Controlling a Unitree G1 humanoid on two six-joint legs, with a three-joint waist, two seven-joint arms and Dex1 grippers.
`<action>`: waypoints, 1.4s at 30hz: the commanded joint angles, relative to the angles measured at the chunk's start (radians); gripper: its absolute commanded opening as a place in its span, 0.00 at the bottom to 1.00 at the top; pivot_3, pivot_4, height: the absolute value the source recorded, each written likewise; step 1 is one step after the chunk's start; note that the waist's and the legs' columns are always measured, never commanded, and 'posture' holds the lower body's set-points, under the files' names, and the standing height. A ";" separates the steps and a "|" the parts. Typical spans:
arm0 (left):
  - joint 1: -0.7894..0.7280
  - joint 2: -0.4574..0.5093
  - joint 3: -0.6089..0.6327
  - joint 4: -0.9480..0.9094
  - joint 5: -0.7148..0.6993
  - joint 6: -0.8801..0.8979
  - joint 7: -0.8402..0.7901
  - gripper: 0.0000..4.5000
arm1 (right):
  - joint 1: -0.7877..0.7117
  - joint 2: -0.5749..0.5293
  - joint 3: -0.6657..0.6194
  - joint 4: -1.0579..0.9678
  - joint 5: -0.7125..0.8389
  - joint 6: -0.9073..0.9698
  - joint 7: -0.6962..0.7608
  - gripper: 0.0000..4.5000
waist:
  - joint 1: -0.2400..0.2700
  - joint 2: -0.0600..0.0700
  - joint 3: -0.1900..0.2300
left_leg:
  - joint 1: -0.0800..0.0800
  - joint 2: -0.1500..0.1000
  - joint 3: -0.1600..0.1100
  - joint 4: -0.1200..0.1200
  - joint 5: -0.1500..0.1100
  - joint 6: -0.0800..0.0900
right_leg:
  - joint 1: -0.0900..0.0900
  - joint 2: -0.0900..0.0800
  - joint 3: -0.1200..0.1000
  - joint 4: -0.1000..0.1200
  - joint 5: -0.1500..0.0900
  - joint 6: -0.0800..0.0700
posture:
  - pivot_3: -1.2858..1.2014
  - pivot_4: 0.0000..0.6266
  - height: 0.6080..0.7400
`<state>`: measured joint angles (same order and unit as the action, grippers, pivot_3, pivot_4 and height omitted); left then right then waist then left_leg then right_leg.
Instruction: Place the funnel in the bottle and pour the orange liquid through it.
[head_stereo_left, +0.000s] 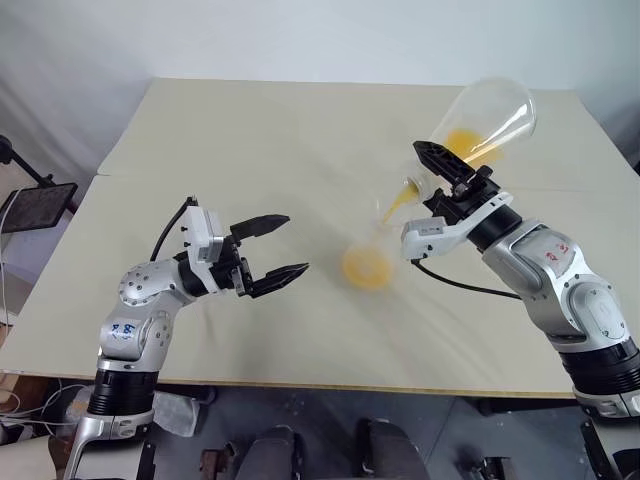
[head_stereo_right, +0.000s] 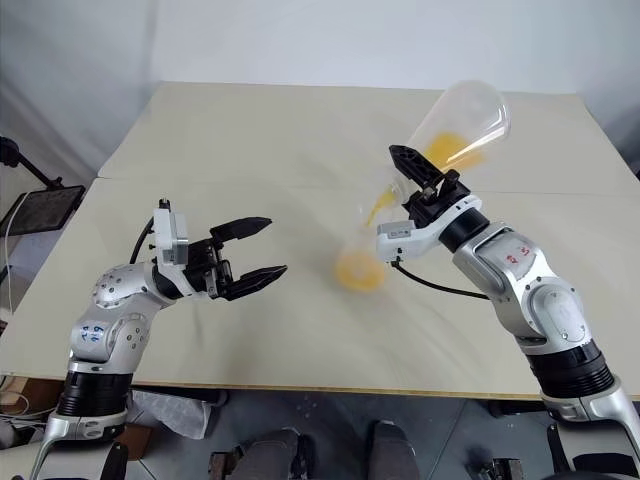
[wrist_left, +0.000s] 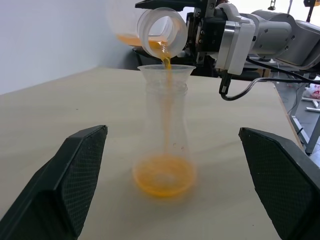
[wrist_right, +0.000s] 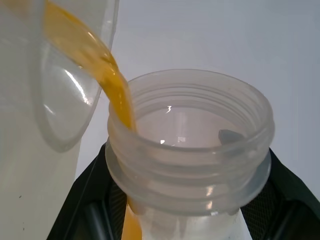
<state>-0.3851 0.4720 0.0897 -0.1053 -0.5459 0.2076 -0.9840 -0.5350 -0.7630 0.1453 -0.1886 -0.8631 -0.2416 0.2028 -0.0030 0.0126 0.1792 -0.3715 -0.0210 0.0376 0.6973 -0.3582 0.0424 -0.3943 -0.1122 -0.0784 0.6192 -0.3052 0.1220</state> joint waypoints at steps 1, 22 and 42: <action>0.002 -0.005 0.002 -0.032 -0.010 -0.010 0.004 1.00 | -0.024 -0.020 -0.044 -0.019 -0.001 -0.006 -0.018 0.55 | 0.000 0.000 0.000 | 0.000 0.000 0.000 0.000 0.000 0.000 | 0.000 0.000 0.000 0.000 0.000 0.000 | 0.52 0.24 1.00; 0.005 -0.014 0.004 -0.031 -0.007 -0.017 0.007 1.00 | -0.024 -0.034 -0.040 -0.005 -0.035 -0.023 -0.041 0.55 | 0.000 0.000 0.000 | 0.000 0.000 0.000 0.000 0.000 0.000 | 0.000 0.000 0.000 0.000 0.000 0.000 | 0.52 0.24 1.00; 0.003 -0.012 0.007 -0.030 -0.007 -0.016 0.006 1.00 | -0.020 -0.029 -0.038 -0.001 -0.052 -0.027 -0.071 0.55 | 0.000 0.000 0.000 | 0.000 0.000 0.000 0.000 0.000 0.000 | 0.000 0.000 0.000 0.000 0.000 0.000 | 0.52 0.24 1.00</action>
<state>-0.3846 0.4577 0.0898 -0.1052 -0.5458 0.2070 -0.9776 -0.5349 -0.7773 0.1453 -0.1719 -0.9130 -0.2630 0.1541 -0.0030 0.0126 0.1792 -0.3715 -0.0209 0.0376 0.6973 -0.3581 0.0422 -0.3943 -0.1121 -0.0783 0.6191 -0.3052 0.1220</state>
